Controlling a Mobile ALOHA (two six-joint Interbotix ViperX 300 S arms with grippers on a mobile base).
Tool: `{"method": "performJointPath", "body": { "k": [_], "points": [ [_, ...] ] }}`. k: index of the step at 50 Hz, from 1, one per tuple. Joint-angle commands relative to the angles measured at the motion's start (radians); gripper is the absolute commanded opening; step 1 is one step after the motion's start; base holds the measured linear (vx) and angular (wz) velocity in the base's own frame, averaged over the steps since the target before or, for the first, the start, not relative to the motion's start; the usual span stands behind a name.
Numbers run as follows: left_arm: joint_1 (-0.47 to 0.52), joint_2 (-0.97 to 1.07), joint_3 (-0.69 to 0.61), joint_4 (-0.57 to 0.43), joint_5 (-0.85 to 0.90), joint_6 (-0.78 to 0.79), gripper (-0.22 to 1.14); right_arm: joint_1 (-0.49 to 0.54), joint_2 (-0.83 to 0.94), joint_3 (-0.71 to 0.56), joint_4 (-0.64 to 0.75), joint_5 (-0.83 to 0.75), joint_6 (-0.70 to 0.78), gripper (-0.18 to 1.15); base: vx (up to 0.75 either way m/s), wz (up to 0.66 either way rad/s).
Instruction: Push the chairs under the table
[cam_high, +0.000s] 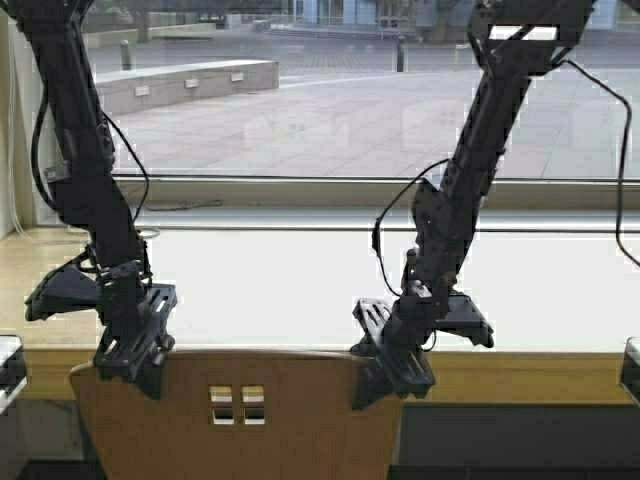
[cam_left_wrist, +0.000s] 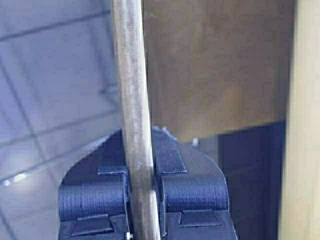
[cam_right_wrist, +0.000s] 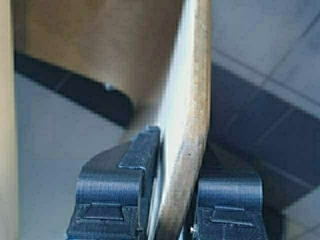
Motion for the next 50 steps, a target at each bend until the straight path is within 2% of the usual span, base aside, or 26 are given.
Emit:
{"method": "performJointPath", "body": {
  "k": [1,25,31,34,37,45,47,50],
  "points": [
    [-0.002,-0.006,-0.032,0.017,-0.005,0.043,0.09,0.008,-0.051,0.008,-0.048,0.005,-0.058,0.04,0.17,0.04],
    [-0.002,-0.009,-0.041,0.017,-0.003,0.086,0.09,0.005,-0.051,0.015,-0.075,0.006,-0.060,0.04,0.10,0.02],
    [-0.002,-0.015,-0.035,0.021,0.003,0.087,0.12,0.005,-0.052,0.014,-0.098,0.006,-0.060,0.08,0.04,0.02],
    [-0.002,-0.015,-0.035,0.035,0.003,0.091,0.17,0.005,-0.055,0.009,-0.114,0.008,-0.060,0.17,0.02,0.00],
    [-0.002,-0.018,-0.029,0.048,0.003,0.100,0.28,0.005,-0.057,-0.005,-0.132,0.025,-0.060,0.36,0.00,0.00],
    [-0.002,-0.038,-0.014,0.051,0.020,0.121,0.75,-0.002,-0.066,-0.035,-0.147,0.064,-0.058,0.93,0.00,0.00],
    [-0.002,-0.046,-0.006,0.051,0.034,0.121,0.84,-0.002,-0.074,-0.032,-0.149,0.061,-0.058,1.02,-0.01,-0.02],
    [-0.002,-0.063,0.008,0.051,0.052,0.121,0.94,0.000,-0.087,-0.017,-0.147,0.061,-0.058,1.04,-0.01,-0.01]
  ]
}}
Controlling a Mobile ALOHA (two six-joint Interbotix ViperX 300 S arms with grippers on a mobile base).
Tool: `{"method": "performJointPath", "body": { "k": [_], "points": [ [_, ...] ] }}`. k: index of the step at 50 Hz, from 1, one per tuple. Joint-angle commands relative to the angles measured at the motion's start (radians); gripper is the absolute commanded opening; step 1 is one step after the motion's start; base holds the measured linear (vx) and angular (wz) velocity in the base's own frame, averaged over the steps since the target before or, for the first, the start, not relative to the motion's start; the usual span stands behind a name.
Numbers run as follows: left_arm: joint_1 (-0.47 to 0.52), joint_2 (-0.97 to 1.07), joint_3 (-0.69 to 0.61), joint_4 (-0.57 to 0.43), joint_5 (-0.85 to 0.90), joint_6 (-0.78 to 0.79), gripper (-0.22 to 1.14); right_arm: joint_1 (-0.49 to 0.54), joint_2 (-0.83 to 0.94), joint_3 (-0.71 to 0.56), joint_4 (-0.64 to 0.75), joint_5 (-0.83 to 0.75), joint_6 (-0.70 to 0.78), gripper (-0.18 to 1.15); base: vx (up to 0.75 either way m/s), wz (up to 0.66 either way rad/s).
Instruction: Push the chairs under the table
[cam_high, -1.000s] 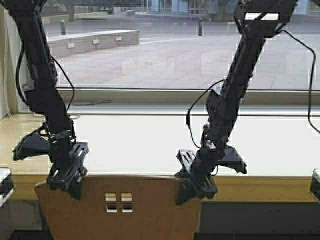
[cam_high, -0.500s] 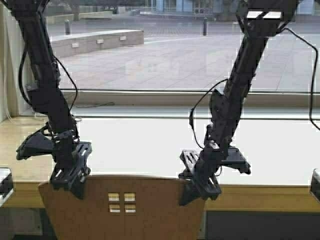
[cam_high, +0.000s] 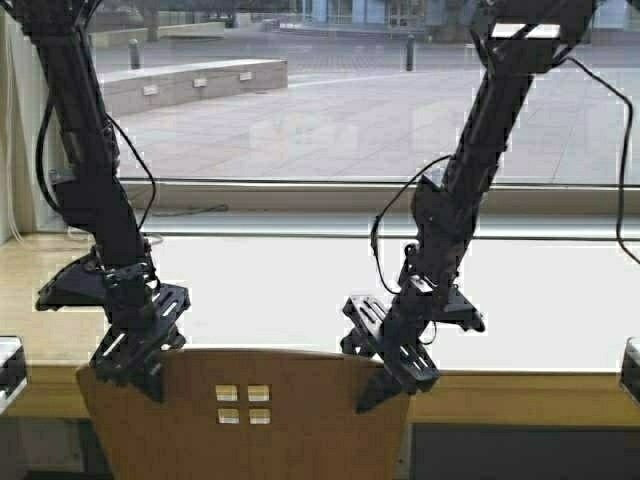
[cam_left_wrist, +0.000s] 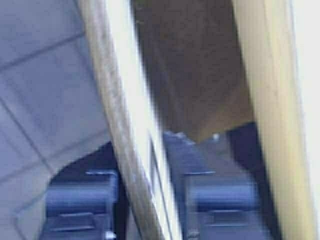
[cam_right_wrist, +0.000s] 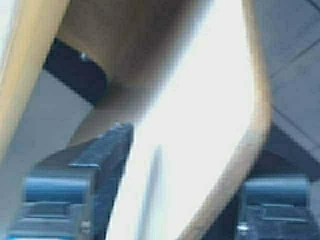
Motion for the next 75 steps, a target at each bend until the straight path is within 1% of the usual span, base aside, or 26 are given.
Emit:
{"method": "performJointPath", "body": {
  "k": [1,9,14,19,28,34,37,40,45,48,53,57,62,68,71,75],
  "points": [
    [-0.003,-0.069,0.025,0.005,0.031,0.006,0.95,0.003,-0.078,0.005,-0.003,0.002,-0.003,1.04,-0.01,0.00],
    [-0.002,-0.121,0.064,0.002,0.055,0.006,0.95,0.002,-0.144,0.067,0.012,-0.018,0.000,1.03,0.00,0.00],
    [0.002,-0.189,0.115,0.011,0.069,0.023,0.95,0.002,-0.212,0.124,0.012,-0.035,-0.002,1.03,0.00,0.00],
    [0.028,-0.275,0.193,0.021,0.071,0.080,0.95,0.002,-0.275,0.176,0.008,-0.057,-0.003,1.03,0.00,0.00],
    [0.095,-0.466,0.327,0.021,0.071,0.207,0.95,0.003,-0.380,0.232,0.003,-0.074,-0.005,1.03,0.00,0.00],
    [0.126,-0.621,0.394,0.029,0.072,0.305,0.95,0.003,-0.479,0.267,-0.046,-0.092,-0.006,1.03,-0.02,0.00],
    [0.137,-0.698,0.416,0.046,0.077,0.367,0.95,0.003,-0.537,0.281,-0.103,-0.106,-0.008,1.03,-0.03,0.00],
    [0.149,-0.781,0.433,0.078,0.097,0.443,0.95,0.003,-0.594,0.287,-0.190,-0.123,-0.021,1.03,-0.03,0.00],
    [0.179,-0.930,0.463,0.169,0.164,0.601,0.95,0.000,-0.690,0.308,-0.431,-0.135,-0.075,1.03,-0.05,0.02],
    [0.204,-1.022,0.479,0.209,0.202,0.696,0.95,0.005,-0.746,0.337,-0.561,-0.153,-0.078,1.03,-0.06,0.10],
    [0.235,-1.150,0.499,0.229,0.262,0.816,0.95,-0.008,-0.854,0.411,-0.750,-0.204,-0.075,1.02,-0.07,0.17],
    [0.250,-1.238,0.503,0.229,0.298,0.871,0.95,-0.023,-0.933,0.468,-0.884,-0.224,-0.075,1.02,-0.06,0.18],
    [0.252,-1.308,0.503,0.239,0.316,0.914,0.95,-0.043,-1.006,0.528,-1.005,-0.225,-0.075,1.02,-0.06,0.23],
    [0.252,-1.344,0.512,0.259,0.339,0.951,0.95,-0.064,-1.060,0.592,-1.108,-0.252,-0.072,1.02,-0.04,0.29],
    [0.252,-1.341,0.528,0.288,0.337,0.963,0.95,-0.066,-1.072,0.606,-1.117,-0.287,-0.069,1.02,-0.03,0.37],
    [0.252,-1.338,0.532,0.296,0.316,0.965,0.95,-0.066,-1.080,0.604,-1.123,-0.298,-0.071,1.02,-0.03,0.48]
  ]
}}
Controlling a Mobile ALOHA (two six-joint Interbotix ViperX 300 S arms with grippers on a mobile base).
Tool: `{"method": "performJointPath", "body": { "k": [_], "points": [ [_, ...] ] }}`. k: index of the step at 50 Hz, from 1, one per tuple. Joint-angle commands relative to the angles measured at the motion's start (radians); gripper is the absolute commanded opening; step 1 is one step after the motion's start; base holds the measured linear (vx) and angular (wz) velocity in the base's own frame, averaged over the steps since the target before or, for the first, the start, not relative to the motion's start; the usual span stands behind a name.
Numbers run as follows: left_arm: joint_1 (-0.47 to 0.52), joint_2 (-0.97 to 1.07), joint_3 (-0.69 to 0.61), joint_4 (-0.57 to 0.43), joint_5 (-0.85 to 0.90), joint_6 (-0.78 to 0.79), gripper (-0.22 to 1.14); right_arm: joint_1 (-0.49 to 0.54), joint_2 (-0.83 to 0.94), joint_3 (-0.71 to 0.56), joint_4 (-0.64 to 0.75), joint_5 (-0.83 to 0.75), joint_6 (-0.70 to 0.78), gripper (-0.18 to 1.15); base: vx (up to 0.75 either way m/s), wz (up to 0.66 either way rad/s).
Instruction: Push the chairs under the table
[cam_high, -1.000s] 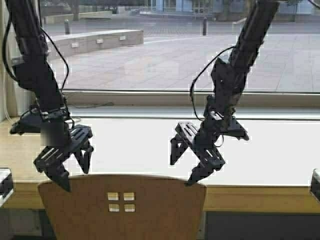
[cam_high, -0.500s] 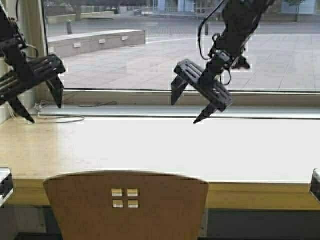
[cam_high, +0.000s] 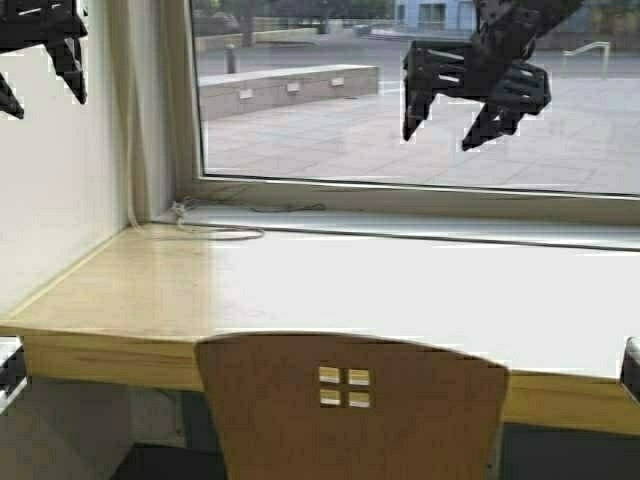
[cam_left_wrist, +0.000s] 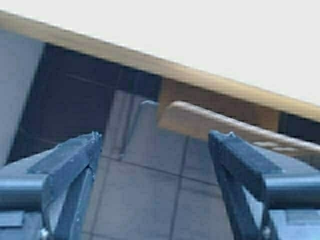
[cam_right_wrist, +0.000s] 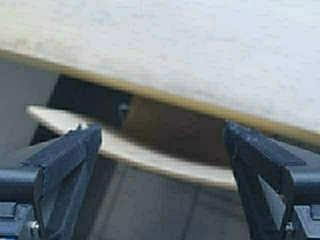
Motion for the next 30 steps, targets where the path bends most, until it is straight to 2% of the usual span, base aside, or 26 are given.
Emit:
{"method": "performJointPath", "body": {
  "k": [1,17,30],
  "points": [
    [0.003,-0.009,0.003,0.021,-0.026,0.003,0.95,-0.002,-0.043,-0.005,-0.021,-0.032,-0.006,1.02,-0.05,0.53],
    [0.003,-0.002,0.000,0.031,-0.069,0.012,0.95,0.011,-0.064,0.020,-0.032,-0.029,0.000,1.02,-0.10,0.51],
    [0.003,0.009,-0.005,0.032,-0.103,-0.002,0.95,0.021,-0.069,0.014,-0.029,-0.012,0.003,1.02,-0.20,0.37]
  ]
}}
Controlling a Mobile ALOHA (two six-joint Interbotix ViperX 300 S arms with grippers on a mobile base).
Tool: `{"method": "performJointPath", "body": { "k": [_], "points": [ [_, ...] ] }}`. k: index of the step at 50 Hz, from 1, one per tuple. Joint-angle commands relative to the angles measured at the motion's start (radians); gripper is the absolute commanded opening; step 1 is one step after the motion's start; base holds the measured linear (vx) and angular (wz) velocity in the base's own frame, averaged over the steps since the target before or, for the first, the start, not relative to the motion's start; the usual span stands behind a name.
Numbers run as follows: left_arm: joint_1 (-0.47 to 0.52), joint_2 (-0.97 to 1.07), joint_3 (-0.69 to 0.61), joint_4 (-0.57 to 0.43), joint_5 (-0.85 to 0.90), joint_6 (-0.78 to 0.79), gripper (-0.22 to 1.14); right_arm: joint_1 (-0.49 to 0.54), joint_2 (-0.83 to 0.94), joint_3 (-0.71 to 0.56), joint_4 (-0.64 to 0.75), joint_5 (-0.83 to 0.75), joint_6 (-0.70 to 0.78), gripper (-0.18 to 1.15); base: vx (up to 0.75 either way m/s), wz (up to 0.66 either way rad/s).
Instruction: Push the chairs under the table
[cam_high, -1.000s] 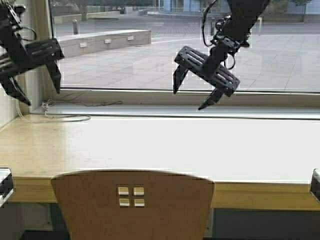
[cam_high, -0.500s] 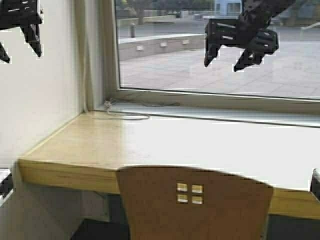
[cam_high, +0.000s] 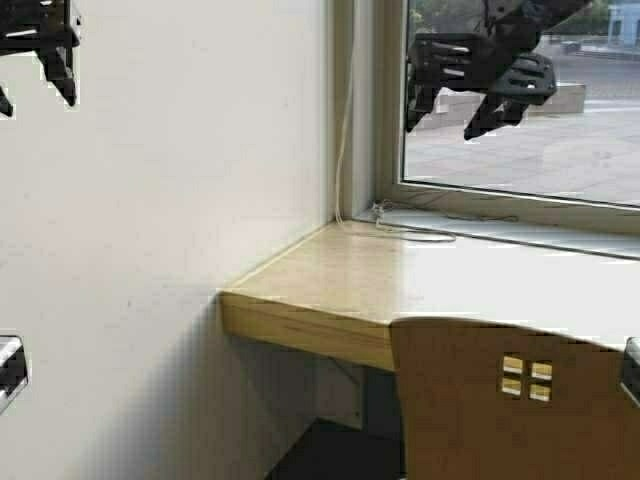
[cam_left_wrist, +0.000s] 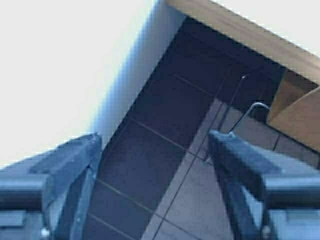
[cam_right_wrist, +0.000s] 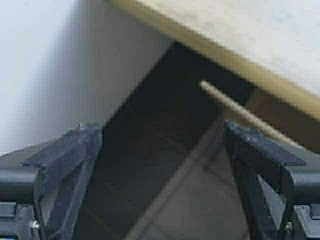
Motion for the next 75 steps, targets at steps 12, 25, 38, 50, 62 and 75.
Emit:
{"method": "performJointPath", "body": {
  "k": [12,25,38,50,62,75],
  "points": [
    [-0.002,0.002,-0.018,-0.002,-0.014,-0.012,0.95,0.008,-0.032,-0.031,0.002,0.012,-0.005,1.02,-0.28,0.13],
    [-0.002,0.025,-0.009,-0.003,-0.018,-0.012,0.95,0.008,-0.032,-0.087,0.002,0.057,-0.002,1.02,-0.33,-0.15],
    [-0.002,0.031,-0.005,-0.003,-0.025,-0.012,0.95,0.008,-0.029,-0.109,0.002,0.067,-0.002,1.02,-0.40,-0.14],
    [-0.003,0.055,-0.009,-0.014,-0.025,-0.034,0.95,0.008,-0.006,-0.110,0.003,0.077,-0.002,1.02,-0.34,-0.07],
    [-0.018,0.084,-0.023,-0.017,-0.026,-0.040,0.95,0.008,0.012,-0.132,0.003,0.084,-0.003,1.02,-0.38,-0.12],
    [-0.029,0.071,-0.025,-0.017,-0.029,-0.041,0.95,0.002,0.012,-0.129,-0.002,0.100,-0.005,1.02,-0.41,-0.13]
  ]
}}
